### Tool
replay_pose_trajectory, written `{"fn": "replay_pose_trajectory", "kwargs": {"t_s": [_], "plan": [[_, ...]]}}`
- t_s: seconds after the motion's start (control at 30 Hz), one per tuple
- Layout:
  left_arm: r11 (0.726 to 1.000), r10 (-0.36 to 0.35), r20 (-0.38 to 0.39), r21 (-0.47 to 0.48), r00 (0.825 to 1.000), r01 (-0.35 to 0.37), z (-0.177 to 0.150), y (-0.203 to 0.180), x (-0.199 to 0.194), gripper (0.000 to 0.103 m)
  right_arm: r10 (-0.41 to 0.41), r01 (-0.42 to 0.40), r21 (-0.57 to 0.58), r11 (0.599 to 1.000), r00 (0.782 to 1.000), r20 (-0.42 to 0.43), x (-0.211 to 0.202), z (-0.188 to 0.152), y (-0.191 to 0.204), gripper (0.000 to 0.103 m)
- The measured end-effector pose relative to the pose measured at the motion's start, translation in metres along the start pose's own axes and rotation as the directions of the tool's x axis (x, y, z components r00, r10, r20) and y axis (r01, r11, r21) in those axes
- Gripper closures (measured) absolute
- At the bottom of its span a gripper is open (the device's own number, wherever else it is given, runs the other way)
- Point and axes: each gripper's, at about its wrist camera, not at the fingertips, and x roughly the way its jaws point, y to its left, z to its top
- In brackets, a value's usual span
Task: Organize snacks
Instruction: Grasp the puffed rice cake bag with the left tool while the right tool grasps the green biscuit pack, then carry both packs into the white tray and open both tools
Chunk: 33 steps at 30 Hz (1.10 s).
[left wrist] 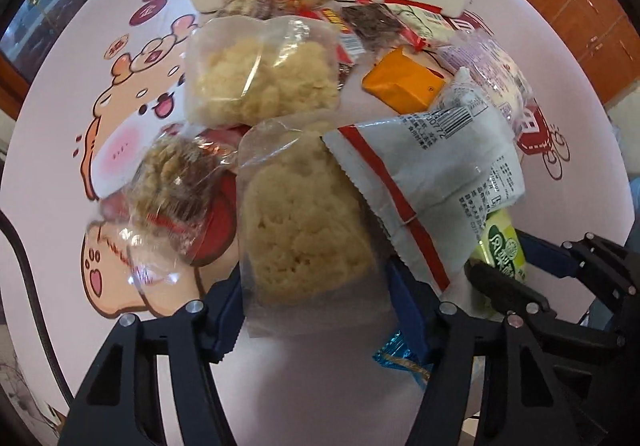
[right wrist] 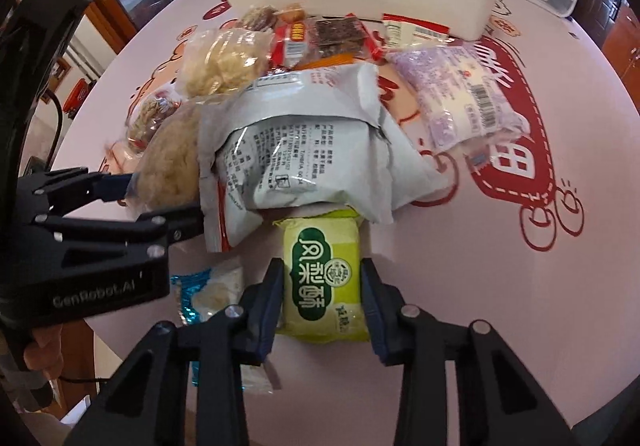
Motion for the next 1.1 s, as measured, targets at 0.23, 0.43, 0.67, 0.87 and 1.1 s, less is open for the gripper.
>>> {"fn": "replay_pose_trajectory", "kwargs": {"t_s": [0.23, 0.43, 0.67, 0.87, 1.1], "plan": [[0.999, 0.039, 0.016, -0.010, 0.999, -0.039, 0.016, -0.006, 0.007, 0.040, -0.010, 0.010, 0.029, 1.000, 1.000, -0.001, -0.005, -0.004, -0.011, 0.065], [0.999, 0.034, 0.035, -0.023, 0.999, -0.033, 0.023, -0.003, 0.004, 0.048, -0.013, 0.013, 0.039, 0.999, 1.000, -0.004, -0.008, -0.009, -0.014, 0.066], [0.996, -0.035, 0.037, -0.083, 0.999, 0.038, 0.000, 0.023, -0.012, 0.048, -0.001, 0.002, 0.059, 0.998, 1.000, -0.014, -0.011, -0.006, -0.017, 0.066], [0.995, -0.048, 0.091, -0.084, 0.995, 0.056, -0.002, 0.030, -0.052, 0.048, 0.019, -0.020, 0.063, 0.998, 1.000, 0.022, -0.031, 0.003, -0.017, 0.066], [0.995, -0.062, 0.214, -0.065, 0.975, 0.078, 0.021, 0.027, -0.113, 0.048, 0.066, -0.071, 0.043, 0.997, 0.991, 0.115, -0.073, 0.025, -0.009, 0.066]]}}
